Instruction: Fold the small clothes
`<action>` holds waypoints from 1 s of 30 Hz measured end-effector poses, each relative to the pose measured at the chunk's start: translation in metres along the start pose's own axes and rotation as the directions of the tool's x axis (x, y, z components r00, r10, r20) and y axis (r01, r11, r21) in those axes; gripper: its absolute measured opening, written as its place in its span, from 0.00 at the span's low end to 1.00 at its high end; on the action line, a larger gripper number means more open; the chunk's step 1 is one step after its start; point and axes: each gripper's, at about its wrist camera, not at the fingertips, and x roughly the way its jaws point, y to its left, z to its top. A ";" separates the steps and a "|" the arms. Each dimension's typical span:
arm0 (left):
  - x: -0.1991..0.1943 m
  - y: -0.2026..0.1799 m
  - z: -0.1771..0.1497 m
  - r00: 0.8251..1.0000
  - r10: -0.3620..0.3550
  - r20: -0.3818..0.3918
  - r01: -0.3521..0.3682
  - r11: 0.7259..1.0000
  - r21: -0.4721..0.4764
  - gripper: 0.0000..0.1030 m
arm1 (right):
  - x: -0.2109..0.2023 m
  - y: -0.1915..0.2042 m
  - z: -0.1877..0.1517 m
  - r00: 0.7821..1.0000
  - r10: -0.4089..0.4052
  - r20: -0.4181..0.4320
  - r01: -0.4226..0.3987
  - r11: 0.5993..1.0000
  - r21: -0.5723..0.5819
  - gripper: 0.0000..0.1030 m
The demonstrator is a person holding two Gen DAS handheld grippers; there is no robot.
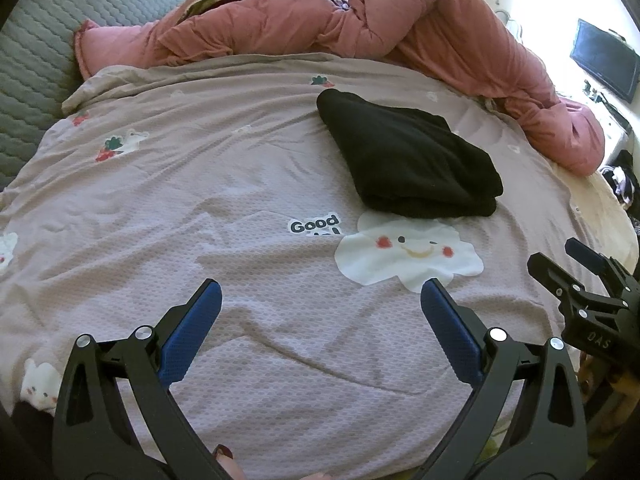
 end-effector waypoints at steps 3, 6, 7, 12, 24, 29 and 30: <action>0.000 0.000 0.000 1.000 0.009 -0.001 -0.009 1.000 0.001 0.91 | 0.001 0.001 0.000 1.000 -0.001 0.001 0.001 1.000 -0.004 0.95; 0.001 0.001 0.000 1.000 0.011 -0.002 -0.011 1.000 0.000 0.91 | 0.000 0.002 0.000 1.000 -0.001 0.003 0.001 1.000 -0.006 0.95; 0.001 0.002 0.000 1.000 0.012 -0.003 -0.012 1.000 0.000 0.91 | 0.000 0.002 0.000 1.000 -0.003 0.001 0.003 1.000 -0.006 0.95; 0.001 0.001 0.001 1.000 0.019 0.001 -0.019 1.000 0.004 0.91 | 0.000 0.003 0.000 1.000 -0.003 -0.004 0.003 1.000 -0.005 0.95; 0.000 0.000 0.001 0.999 0.040 0.002 -0.040 0.999 0.009 0.91 | 0.000 0.002 -0.001 1.000 0.001 -0.003 -0.001 1.000 0.000 0.95; 0.000 -0.001 0.001 0.999 0.048 0.002 -0.048 0.999 0.011 0.91 | 0.000 0.002 -0.001 1.000 -0.001 -0.003 0.001 1.000 -0.001 0.95; 0.000 -0.001 0.001 0.999 0.050 0.002 -0.050 0.999 0.011 0.91 | 0.000 0.002 -0.001 1.000 -0.002 -0.004 0.002 1.000 0.000 0.95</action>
